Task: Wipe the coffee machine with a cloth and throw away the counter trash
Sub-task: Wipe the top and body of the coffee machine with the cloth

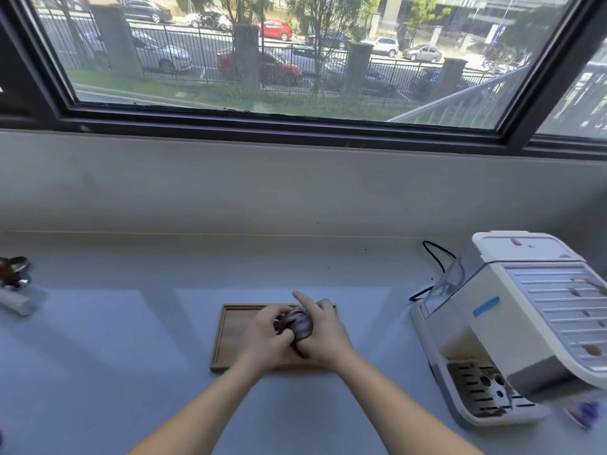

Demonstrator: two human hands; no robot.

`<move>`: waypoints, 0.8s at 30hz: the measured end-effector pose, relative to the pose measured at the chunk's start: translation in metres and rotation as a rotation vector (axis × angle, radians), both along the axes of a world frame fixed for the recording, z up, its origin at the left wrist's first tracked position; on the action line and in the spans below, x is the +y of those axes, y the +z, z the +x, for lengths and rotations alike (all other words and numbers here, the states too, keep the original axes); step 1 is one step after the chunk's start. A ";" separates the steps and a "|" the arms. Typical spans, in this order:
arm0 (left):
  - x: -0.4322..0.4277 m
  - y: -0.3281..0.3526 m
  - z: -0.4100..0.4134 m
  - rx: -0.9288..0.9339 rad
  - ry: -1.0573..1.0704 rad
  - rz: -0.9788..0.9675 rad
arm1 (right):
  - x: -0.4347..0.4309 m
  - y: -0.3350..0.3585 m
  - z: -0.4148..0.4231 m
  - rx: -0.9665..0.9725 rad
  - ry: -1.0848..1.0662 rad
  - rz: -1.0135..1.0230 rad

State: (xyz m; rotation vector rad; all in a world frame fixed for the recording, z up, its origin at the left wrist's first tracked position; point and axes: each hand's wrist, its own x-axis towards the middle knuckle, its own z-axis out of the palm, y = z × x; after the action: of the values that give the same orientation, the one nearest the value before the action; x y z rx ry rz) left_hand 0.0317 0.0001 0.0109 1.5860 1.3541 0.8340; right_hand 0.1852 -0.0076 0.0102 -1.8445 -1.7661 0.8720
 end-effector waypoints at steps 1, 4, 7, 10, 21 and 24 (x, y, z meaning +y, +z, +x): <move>-0.002 0.005 0.003 -0.002 -0.010 0.015 | -0.004 0.003 0.001 0.013 -0.008 -0.014; -0.011 0.014 0.011 0.005 -0.076 0.056 | -0.016 0.013 0.007 -0.036 -0.108 -0.006; -0.018 0.021 0.016 -0.023 -0.173 0.097 | -0.035 0.021 0.021 -0.113 -0.193 0.041; -0.021 0.025 0.023 0.016 -0.278 0.119 | -0.061 0.029 0.036 -0.168 -0.280 0.065; -0.052 0.079 0.098 0.385 -0.483 0.688 | -0.168 0.088 0.104 -0.297 -0.584 0.233; -0.065 0.105 0.131 0.341 -0.453 0.810 | -0.204 0.116 0.127 -0.318 -0.633 0.386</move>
State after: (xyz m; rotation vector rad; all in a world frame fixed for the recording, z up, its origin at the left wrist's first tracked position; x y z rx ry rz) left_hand 0.1628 -0.0652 0.1158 2.6384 0.8219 0.9000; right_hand 0.3121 -0.2111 0.1265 -2.1420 -1.2457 -0.0022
